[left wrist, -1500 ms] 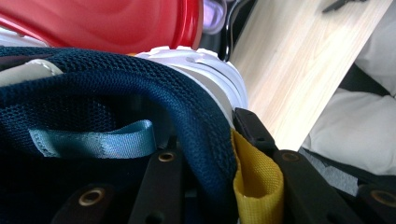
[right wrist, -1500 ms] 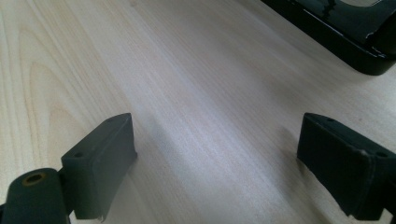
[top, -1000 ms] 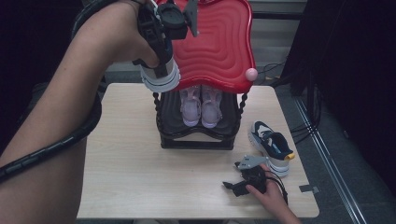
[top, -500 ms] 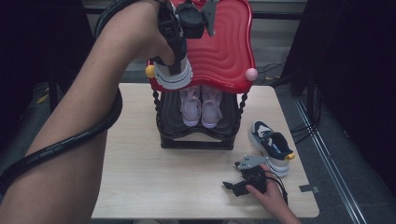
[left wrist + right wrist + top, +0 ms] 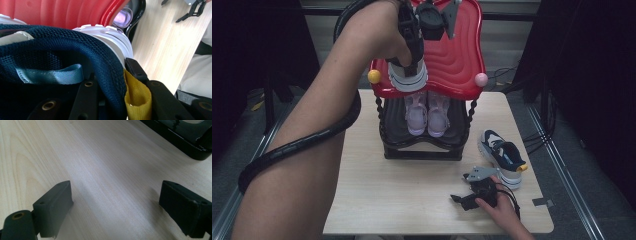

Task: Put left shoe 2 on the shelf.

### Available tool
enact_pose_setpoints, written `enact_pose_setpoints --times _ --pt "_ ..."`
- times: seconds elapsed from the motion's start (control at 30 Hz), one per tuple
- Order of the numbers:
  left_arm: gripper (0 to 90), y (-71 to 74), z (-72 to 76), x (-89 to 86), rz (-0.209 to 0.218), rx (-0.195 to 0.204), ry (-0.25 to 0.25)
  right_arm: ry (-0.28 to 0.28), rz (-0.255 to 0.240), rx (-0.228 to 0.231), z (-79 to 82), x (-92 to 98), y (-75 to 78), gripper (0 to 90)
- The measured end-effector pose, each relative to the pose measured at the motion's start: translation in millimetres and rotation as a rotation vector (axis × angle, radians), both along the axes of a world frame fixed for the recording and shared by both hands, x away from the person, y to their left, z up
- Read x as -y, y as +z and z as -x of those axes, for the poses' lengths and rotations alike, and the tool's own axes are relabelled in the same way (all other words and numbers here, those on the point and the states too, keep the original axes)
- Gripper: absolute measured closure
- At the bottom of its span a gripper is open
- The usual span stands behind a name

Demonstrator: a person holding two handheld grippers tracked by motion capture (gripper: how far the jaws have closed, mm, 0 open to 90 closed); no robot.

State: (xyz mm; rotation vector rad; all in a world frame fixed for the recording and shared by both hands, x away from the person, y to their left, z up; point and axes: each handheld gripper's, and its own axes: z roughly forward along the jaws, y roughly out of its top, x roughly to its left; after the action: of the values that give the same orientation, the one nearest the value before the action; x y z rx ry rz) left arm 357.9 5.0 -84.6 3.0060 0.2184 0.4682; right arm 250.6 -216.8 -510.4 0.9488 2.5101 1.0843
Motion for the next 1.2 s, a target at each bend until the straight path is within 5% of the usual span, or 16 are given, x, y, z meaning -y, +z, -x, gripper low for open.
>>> enact_pose_setpoints --times 1.2 --pt "72.2 -15.6 -43.5 21.0 -0.059 0.035 -0.066 0.0 0.0 0.0 0.0 0.0 0.0 10.7"
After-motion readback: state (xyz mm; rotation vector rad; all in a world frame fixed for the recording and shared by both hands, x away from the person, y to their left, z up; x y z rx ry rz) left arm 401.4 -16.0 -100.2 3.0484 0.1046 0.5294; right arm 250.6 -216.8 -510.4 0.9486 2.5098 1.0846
